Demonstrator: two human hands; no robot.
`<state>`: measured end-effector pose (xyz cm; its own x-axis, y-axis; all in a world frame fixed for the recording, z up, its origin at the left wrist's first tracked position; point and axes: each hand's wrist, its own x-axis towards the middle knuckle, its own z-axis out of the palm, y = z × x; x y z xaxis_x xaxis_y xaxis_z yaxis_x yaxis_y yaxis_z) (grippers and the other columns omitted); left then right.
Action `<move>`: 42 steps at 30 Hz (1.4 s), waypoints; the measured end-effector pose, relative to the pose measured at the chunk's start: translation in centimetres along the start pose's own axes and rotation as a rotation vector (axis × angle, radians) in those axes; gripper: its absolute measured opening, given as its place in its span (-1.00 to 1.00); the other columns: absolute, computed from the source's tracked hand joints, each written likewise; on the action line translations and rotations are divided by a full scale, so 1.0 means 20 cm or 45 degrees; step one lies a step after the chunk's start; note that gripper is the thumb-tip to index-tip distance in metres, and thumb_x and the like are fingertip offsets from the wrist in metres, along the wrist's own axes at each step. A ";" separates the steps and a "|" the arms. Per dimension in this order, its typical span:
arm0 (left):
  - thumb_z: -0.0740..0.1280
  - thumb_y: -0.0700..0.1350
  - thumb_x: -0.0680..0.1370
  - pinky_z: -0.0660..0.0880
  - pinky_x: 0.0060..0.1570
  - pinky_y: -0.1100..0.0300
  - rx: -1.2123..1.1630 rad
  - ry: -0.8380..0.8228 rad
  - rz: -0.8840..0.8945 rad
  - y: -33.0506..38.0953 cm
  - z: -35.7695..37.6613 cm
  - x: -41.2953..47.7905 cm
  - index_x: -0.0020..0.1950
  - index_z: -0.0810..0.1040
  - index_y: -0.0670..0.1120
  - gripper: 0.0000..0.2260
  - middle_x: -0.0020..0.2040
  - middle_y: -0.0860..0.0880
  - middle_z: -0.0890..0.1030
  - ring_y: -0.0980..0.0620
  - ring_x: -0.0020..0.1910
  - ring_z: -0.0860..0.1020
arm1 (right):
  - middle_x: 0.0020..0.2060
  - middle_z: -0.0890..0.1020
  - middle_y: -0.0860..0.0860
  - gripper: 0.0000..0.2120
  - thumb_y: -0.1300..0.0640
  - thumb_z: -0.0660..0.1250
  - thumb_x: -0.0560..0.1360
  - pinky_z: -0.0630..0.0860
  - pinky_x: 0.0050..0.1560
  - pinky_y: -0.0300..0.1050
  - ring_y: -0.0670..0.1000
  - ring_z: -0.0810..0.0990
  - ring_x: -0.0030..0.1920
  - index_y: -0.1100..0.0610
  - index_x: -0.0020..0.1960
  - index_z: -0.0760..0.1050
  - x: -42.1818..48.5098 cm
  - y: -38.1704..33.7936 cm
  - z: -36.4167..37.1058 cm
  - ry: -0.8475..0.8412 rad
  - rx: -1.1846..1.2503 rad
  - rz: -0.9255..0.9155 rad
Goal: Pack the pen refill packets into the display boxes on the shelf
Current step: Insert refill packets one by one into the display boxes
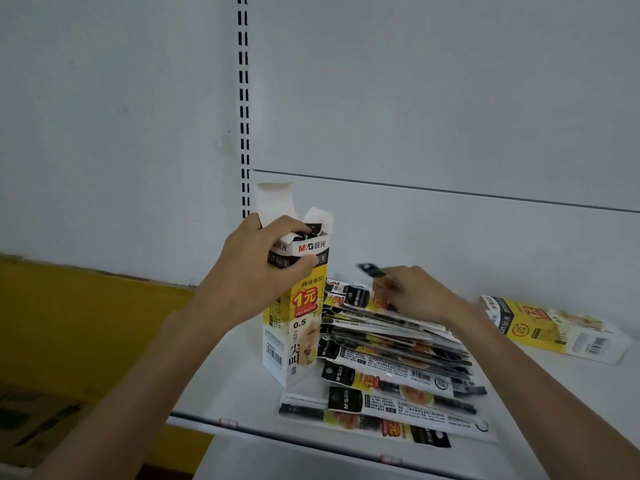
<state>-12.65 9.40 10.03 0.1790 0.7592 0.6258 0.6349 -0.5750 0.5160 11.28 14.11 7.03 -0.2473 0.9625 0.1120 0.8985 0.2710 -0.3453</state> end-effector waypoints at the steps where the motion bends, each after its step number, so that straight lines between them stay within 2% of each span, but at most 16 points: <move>1: 0.36 0.02 0.43 0.25 -0.22 0.65 -0.001 0.003 0.001 0.00 0.00 0.00 0.11 0.49 0.17 -0.74 -0.13 0.09 0.38 0.28 -0.13 0.39 | -0.33 0.52 -0.01 -0.82 0.15 0.13 0.60 0.33 -0.33 -0.17 -0.04 0.45 -0.35 0.06 -0.18 0.37 0.00 -0.01 -0.01 0.051 0.001 -0.014; 4: 0.36 0.02 0.43 0.26 -0.23 0.65 -0.010 -0.016 0.003 0.00 0.00 0.00 0.09 0.49 0.14 -0.76 -0.10 0.06 0.38 0.27 -0.11 0.39 | -0.35 0.51 0.00 -0.78 0.11 0.05 0.63 0.36 -0.32 -0.16 -0.01 0.45 -0.37 0.07 -0.18 0.33 0.02 -0.05 -0.03 0.217 0.160 -0.035; 6: 0.36 0.02 0.43 0.26 -0.23 0.64 -0.015 -0.037 0.004 0.00 0.00 0.00 0.04 0.46 0.17 -0.79 -0.08 0.06 0.38 0.27 -0.11 0.38 | -0.38 0.46 -0.02 -0.75 0.03 0.06 0.62 0.40 -0.31 -0.18 -0.04 0.43 -0.38 0.10 -0.13 0.40 0.02 -0.11 -0.05 0.316 0.575 0.014; 8: 0.35 0.03 0.43 0.27 -0.22 0.62 -0.025 -0.055 0.006 0.00 -0.01 0.00 0.00 0.42 0.20 -0.80 -0.08 0.06 0.37 0.26 -0.10 0.38 | -0.43 0.36 -0.07 -0.69 -0.11 0.10 0.58 0.33 -0.40 -0.24 -0.11 0.34 -0.47 0.10 -0.09 0.46 0.02 -0.18 -0.11 0.354 0.947 0.042; 10: 0.35 0.03 0.43 0.28 -0.22 0.61 -0.028 -0.071 0.011 0.00 -0.01 0.00 -0.02 0.40 0.21 -0.80 -0.06 0.05 0.38 0.26 -0.10 0.38 | -0.44 0.30 -0.07 -0.62 -0.23 0.18 0.47 0.27 -0.43 -0.27 -0.12 0.26 -0.48 0.09 -0.02 0.47 0.02 -0.24 -0.16 0.312 1.037 0.030; 12: 0.36 0.02 0.43 0.28 -0.23 0.62 -0.030 -0.085 0.015 0.00 -0.01 0.01 -0.02 0.39 0.22 -0.79 -0.05 0.05 0.38 0.26 -0.11 0.38 | -0.45 0.31 -0.06 -0.69 -0.13 0.31 0.42 0.29 -0.45 -0.30 -0.09 0.26 -0.47 0.11 -0.05 0.49 0.01 -0.30 -0.22 0.348 1.022 -0.035; 14: 0.36 0.02 0.42 0.29 -0.24 0.61 -0.040 -0.102 0.011 0.00 -0.02 0.01 -0.03 0.37 0.26 -0.77 -0.06 0.05 0.39 0.25 -0.11 0.39 | -0.49 0.39 -0.03 -0.84 0.11 0.30 0.51 0.34 -0.47 -0.29 -0.07 0.32 -0.50 0.19 -0.17 0.52 0.01 -0.36 -0.28 0.504 1.222 -0.139; 15: 0.36 0.03 0.41 0.31 -0.26 0.59 -0.046 -0.114 0.007 0.00 -0.02 0.02 -0.05 0.34 0.30 -0.74 -0.06 0.05 0.40 0.23 -0.12 0.40 | -0.50 0.45 0.00 -0.79 0.17 0.24 0.54 0.38 -0.45 -0.27 -0.05 0.38 -0.50 0.20 -0.24 0.53 0.01 -0.38 -0.33 0.582 1.379 -0.189; 17: 0.38 0.05 0.38 0.38 -0.31 0.52 -0.055 -0.150 -0.008 0.01 -0.04 0.03 -0.03 0.27 0.36 -0.65 -0.06 0.06 0.43 0.20 -0.12 0.44 | -0.45 0.55 0.00 -0.63 0.12 0.13 0.57 0.47 -0.33 -0.21 -0.05 0.50 -0.44 0.14 -0.35 0.53 0.02 -0.41 -0.41 0.721 1.553 -0.259; 18: 0.38 0.05 0.36 0.40 -0.33 0.48 -0.062 -0.167 -0.017 0.02 -0.04 0.03 0.00 0.26 0.37 -0.61 -0.06 0.08 0.44 0.19 -0.13 0.46 | -0.43 0.56 -0.01 -0.57 0.07 0.09 0.59 0.46 -0.32 -0.22 -0.07 0.51 -0.42 0.09 -0.39 0.52 0.02 -0.43 -0.45 0.798 1.513 -0.255; 22: 0.38 0.04 0.36 0.40 -0.28 0.46 -0.071 -0.140 -0.030 0.01 -0.03 0.03 0.10 0.38 0.31 -0.63 -0.05 0.13 0.42 0.16 -0.08 0.45 | -0.60 0.44 -0.03 -0.48 -0.12 0.07 0.59 0.25 -0.58 -0.30 -0.06 0.38 -0.59 0.11 -0.42 0.46 0.00 -0.48 -0.48 1.041 1.398 -0.209; 25: 0.38 0.05 0.38 0.37 -0.25 0.49 -0.047 -0.062 -0.021 0.01 -0.01 0.02 0.15 0.45 0.24 -0.64 -0.07 0.14 0.39 0.19 -0.06 0.41 | -0.59 0.53 -0.03 -0.58 -0.10 0.19 0.56 0.36 -0.55 -0.25 -0.03 0.45 -0.61 0.13 -0.36 0.49 0.00 -0.49 -0.45 1.081 1.425 -0.292; 29: 0.38 0.04 0.40 0.32 -0.23 0.59 -0.021 0.010 -0.013 0.01 0.00 0.00 0.07 0.50 0.17 -0.74 -0.16 0.10 0.36 0.23 -0.15 0.40 | -0.48 0.62 0.00 -0.74 0.03 0.30 0.52 0.41 -0.56 -0.23 -0.03 0.50 -0.58 0.15 -0.28 0.53 -0.01 -0.50 -0.41 1.005 1.353 -0.461; 34: 0.38 0.04 0.39 0.31 -0.23 0.58 -0.026 -0.019 -0.014 0.02 0.00 0.00 -0.05 0.41 0.23 -0.79 -0.15 0.11 0.37 0.24 -0.16 0.39 | -0.50 0.58 0.01 -0.73 0.07 0.30 0.52 0.34 -0.60 -0.24 -0.04 0.44 -0.61 0.14 -0.32 0.54 -0.01 -0.54 -0.34 0.870 1.119 -0.574; 39: 0.32 0.08 0.42 0.29 -0.35 0.42 0.021 -0.081 -0.027 0.02 0.00 0.01 -0.04 0.35 0.25 -0.80 -0.13 0.06 0.37 0.16 -0.14 0.39 | -0.48 0.56 0.07 -0.71 0.07 0.32 0.51 0.35 -0.55 -0.25 -0.07 0.40 -0.60 0.15 -0.36 0.54 0.01 -0.56 -0.32 0.760 0.863 -0.425; 42: 0.31 0.06 0.45 0.28 -0.36 0.42 0.032 -0.119 -0.032 0.03 0.01 0.01 -0.02 0.32 0.25 -0.80 -0.13 0.07 0.35 0.17 -0.15 0.38 | -0.36 0.61 0.17 -0.71 0.05 0.32 0.49 0.39 -0.44 -0.14 -0.03 0.41 -0.49 0.26 -0.26 0.58 0.03 -0.58 -0.33 0.635 0.603 -0.330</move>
<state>-12.09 9.29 10.44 0.2312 0.7993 0.5547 0.6587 -0.5482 0.5153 3.13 11.48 17.33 -0.1345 0.7757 0.6166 0.5524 0.5753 -0.6032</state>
